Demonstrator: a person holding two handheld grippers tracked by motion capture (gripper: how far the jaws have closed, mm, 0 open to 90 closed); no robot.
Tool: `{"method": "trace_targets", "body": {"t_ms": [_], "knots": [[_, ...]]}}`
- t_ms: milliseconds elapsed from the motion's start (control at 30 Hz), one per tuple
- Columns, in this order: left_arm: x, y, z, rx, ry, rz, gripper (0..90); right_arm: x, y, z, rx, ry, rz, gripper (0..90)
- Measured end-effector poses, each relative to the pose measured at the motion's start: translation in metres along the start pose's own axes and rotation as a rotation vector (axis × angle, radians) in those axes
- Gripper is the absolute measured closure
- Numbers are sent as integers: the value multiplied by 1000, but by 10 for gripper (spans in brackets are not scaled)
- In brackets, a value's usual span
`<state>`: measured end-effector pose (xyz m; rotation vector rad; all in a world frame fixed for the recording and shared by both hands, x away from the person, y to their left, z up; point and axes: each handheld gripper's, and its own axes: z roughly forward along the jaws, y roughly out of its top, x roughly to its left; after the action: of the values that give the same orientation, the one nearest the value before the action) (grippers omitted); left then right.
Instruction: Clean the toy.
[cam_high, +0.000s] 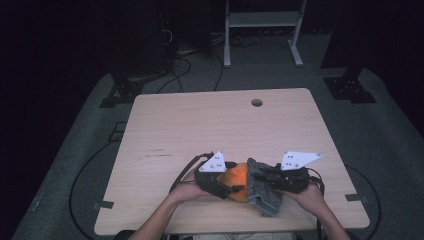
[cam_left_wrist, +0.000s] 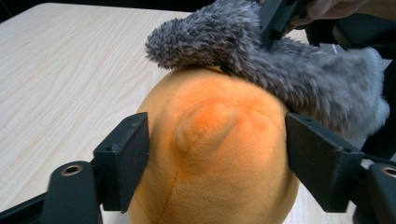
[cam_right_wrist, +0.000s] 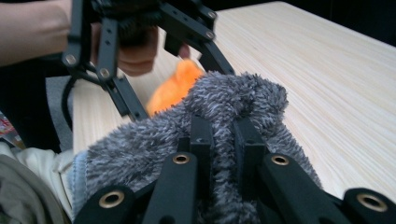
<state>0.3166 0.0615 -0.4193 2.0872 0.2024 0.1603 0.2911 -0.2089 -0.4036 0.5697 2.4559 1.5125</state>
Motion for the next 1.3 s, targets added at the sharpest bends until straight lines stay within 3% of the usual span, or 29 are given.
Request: {"method": "trace_targets", "body": {"t_ms": [100,267,367,433,567,700,833,933,1100,1300], "knots": [[-3,0,0,-6,16,24,329,-4,-2,-5,9,-16,18,804],[-12,6,4,1,24,87,390,8,11,-9,-72,43,-20,803],[-16,7,5,20,30,125,391,14,14,0,-18,32,-62,804],[-16,6,4,11,25,117,398,11,11,1,-12,33,-49,804],[-15,6,4,8,21,120,399,1,2,-11,-1,-10,-11,804],[-20,8,7,4,29,151,396,8,9,-11,-39,36,-29,804],[-27,10,9,20,39,206,393,19,18,0,-23,59,-70,802],[-24,7,8,14,30,195,402,14,13,1,-22,63,-50,804],[-20,3,4,24,14,187,415,-1,-2,-8,-19,21,18,803],[-11,-4,-1,21,-3,156,409,-16,-20,-12,-11,4,89,804]]}}
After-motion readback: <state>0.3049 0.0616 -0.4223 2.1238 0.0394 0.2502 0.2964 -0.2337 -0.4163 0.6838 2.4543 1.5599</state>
